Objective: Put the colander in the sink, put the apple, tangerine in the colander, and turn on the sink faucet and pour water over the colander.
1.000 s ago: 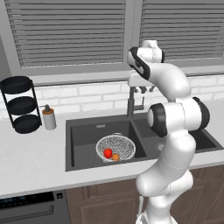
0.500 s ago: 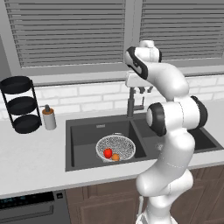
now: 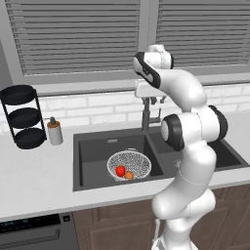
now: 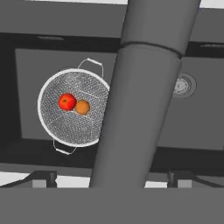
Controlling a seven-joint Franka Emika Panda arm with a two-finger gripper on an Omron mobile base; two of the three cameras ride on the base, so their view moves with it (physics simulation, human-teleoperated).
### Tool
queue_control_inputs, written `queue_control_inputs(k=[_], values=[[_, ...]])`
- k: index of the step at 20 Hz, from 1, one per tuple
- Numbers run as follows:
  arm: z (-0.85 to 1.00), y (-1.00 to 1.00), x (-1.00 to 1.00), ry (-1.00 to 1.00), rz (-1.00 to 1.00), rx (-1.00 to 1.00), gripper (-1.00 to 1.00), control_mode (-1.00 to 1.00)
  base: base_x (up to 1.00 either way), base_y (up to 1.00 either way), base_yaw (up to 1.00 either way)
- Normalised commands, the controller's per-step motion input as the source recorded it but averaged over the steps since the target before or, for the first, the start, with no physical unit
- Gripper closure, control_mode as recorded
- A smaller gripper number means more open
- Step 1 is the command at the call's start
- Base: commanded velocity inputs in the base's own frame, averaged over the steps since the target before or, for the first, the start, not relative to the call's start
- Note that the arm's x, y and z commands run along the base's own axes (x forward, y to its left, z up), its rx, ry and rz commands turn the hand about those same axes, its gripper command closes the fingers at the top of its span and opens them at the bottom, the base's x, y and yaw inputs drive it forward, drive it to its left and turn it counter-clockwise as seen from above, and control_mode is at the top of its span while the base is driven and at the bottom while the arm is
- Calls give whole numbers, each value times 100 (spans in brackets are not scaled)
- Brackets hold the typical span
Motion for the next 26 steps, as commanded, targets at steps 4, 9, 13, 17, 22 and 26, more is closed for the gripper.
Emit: queue_control_inputs(k=[4,9,13,17,22,26], values=[[-11,46,0,5,0,-5,-100,-100,0,0,0],[-8,47,0,6,0,-4,-100,-100,0,0,0],[-8,39,0,4,0,-2,-100,-100,0,0,0],[-21,35,0,1,0,0,-100,-100,0,0,0],[-31,33,8,0,0,0,-100,-100,0,0,0],[-31,33,8,0,-1,0,-100,-100,0,0,0]])
